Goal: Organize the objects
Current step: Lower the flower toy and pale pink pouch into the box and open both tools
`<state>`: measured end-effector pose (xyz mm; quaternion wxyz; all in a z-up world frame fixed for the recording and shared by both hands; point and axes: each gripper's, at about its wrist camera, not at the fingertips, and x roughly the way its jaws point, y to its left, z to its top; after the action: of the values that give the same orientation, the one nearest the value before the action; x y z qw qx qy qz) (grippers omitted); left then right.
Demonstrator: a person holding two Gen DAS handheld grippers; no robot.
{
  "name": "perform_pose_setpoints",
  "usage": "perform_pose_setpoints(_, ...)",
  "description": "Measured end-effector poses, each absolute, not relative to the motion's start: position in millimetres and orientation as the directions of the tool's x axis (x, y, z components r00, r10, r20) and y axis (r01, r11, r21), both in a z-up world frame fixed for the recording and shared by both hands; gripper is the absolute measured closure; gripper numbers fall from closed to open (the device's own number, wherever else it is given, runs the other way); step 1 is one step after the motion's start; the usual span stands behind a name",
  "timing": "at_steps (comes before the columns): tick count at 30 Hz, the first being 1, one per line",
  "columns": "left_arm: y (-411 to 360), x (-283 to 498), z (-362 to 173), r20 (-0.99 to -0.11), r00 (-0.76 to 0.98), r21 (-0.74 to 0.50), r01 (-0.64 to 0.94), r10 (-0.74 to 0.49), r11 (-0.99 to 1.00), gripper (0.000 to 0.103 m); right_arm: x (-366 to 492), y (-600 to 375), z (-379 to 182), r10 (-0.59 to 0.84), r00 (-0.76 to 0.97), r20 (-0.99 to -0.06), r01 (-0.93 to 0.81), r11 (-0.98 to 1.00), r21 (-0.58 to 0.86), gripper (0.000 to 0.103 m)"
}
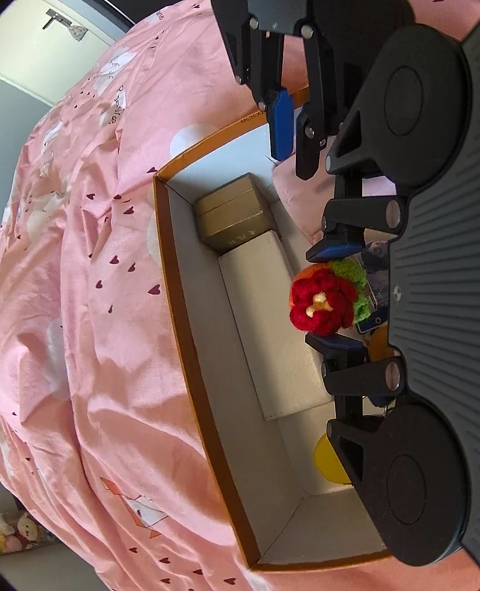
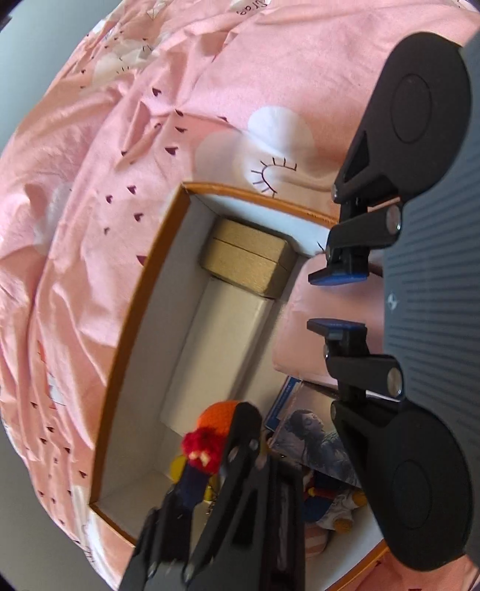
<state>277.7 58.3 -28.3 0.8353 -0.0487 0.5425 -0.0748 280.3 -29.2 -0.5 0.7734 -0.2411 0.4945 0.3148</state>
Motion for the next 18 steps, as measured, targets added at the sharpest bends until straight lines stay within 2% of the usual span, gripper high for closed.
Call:
perform_pose_setpoints(5, 57, 288, -46, -0.918, 0.355, -0.184, 0.015, -0.177, 0.983, 0.057, 279, -33, 3, 0.261, 0.361, -0.895, -0.718, 0.69, -0.089, 0.082)
perform_pose_setpoints(18, 50, 285, -61, -0.94, 0.332, -0.075, 0.027, -0.08, 0.997, 0.053, 275, -37, -2, 0.266, 0.37, -0.89, -0.728, 0.678, -0.1, 0.072)
